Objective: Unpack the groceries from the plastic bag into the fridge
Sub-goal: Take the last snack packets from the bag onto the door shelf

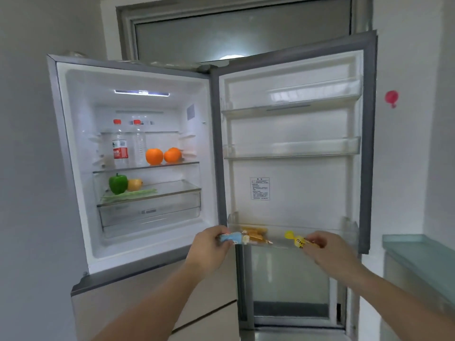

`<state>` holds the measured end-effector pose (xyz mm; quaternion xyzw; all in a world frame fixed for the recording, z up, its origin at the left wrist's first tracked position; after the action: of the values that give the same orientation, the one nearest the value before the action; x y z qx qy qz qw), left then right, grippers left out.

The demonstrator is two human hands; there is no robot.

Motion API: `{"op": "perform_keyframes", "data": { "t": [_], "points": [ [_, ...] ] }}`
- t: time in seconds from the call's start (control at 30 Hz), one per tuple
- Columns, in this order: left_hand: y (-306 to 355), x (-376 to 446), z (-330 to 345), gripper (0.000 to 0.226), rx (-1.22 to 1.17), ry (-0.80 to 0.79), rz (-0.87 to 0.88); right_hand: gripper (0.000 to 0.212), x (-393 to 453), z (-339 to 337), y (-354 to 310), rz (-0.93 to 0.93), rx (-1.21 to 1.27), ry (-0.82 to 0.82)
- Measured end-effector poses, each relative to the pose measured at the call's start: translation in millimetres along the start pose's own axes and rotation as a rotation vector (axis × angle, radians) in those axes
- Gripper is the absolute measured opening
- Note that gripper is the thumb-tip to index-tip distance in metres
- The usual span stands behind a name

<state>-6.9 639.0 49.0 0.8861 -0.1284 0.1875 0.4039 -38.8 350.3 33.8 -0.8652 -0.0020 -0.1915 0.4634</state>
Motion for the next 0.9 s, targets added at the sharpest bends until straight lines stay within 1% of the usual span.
{"op": "perform_keyframes", "data": {
  "t": [0.13,0.3,0.47,0.53,0.63,0.73,0.83,0.9],
  "points": [
    [-9.8,47.4,7.9,0.02,-0.022,-0.035,0.091,0.019,15.9,8.5,3.9,0.043,-0.059,0.064],
    [-16.4,85.6,37.8,0.016,-0.016,-0.163,0.149,0.012,34.2,5.1,-2.5,0.048,-0.179,0.101],
    [-4.4,125.7,60.7,0.014,-0.041,-0.189,0.154,0.009,68.3,-17.7,7.4,0.073,-0.243,0.219],
    [2.3,139.1,78.3,0.014,-0.005,-0.226,0.181,0.008,85.3,-21.0,16.2,0.077,-0.246,0.227],
    [10.2,157.2,104.7,0.008,0.022,-0.26,0.196,0.008,114.1,-17.0,26.8,0.044,-0.259,0.175],
    [11.8,174.7,133.8,0.012,0.085,-0.332,0.168,0.006,143.3,-8.2,35.1,0.025,-0.306,0.117],
    [6.8,187.4,166.4,0.018,0.227,-0.449,0.152,0.008,172.7,12.6,50.1,0.009,-0.338,0.002],
    [1.6,194.1,183.0,0.017,0.263,-0.501,0.132,0.012,189.3,28.8,61.3,0.017,-0.382,-0.085]
  ]
}}
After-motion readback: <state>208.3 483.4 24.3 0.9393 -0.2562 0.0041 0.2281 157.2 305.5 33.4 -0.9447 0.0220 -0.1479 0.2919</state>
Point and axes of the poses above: each hand's wrist, its own x-axis towards the middle knuckle, its own z-axis out of the palm, y = z × x, the point moved 9 cm from there along x, towards the middle knuckle, and after that the axes turned 1 degree about x, right-handed, at the moved point
